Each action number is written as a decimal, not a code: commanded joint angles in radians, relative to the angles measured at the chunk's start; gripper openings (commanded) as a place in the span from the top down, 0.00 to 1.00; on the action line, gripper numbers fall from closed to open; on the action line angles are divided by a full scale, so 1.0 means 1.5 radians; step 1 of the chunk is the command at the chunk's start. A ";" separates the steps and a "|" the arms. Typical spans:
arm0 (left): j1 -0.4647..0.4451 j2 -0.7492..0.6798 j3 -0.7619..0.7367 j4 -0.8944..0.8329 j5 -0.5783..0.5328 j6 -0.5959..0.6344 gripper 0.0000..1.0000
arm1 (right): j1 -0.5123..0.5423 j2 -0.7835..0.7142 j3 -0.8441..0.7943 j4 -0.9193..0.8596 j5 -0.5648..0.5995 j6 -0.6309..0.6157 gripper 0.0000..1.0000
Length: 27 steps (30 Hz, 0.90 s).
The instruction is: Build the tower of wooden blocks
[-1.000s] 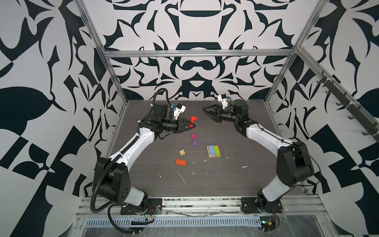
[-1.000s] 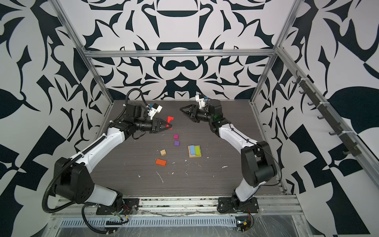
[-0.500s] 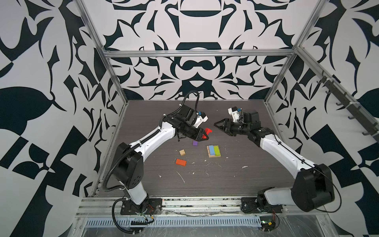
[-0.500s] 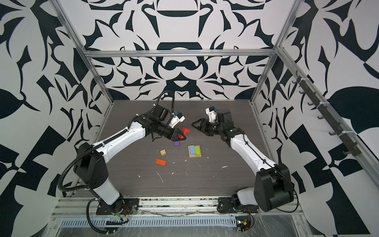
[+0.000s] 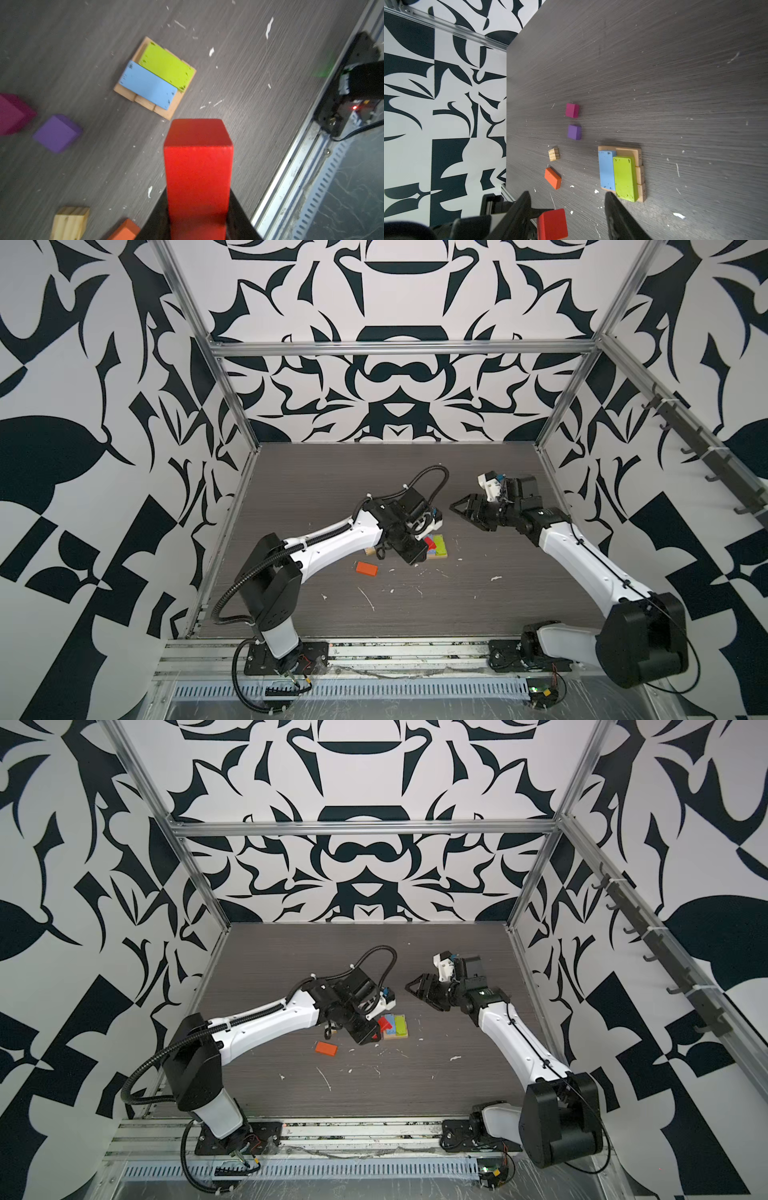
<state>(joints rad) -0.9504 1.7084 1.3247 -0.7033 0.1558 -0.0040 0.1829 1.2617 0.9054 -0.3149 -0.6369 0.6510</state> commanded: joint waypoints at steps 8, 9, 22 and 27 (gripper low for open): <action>-0.078 0.003 -0.088 0.014 -0.097 -0.051 0.90 | -0.012 -0.030 -0.025 -0.057 0.057 -0.004 0.39; -0.082 0.009 -0.094 0.012 -0.107 -0.053 0.89 | -0.012 -0.034 -0.027 -0.064 0.066 -0.002 0.39; -0.104 0.066 -0.123 0.047 -0.113 -0.076 0.83 | -0.013 -0.066 -0.042 -0.102 0.104 -0.012 0.37; -0.104 0.070 -0.127 0.054 -0.112 -0.075 0.77 | -0.013 -0.076 -0.049 -0.124 0.115 -0.022 0.37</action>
<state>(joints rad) -1.1027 1.8019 1.1511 -0.6201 -0.0086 -0.1066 0.1654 1.1770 0.8326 -0.4686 -0.4889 0.6418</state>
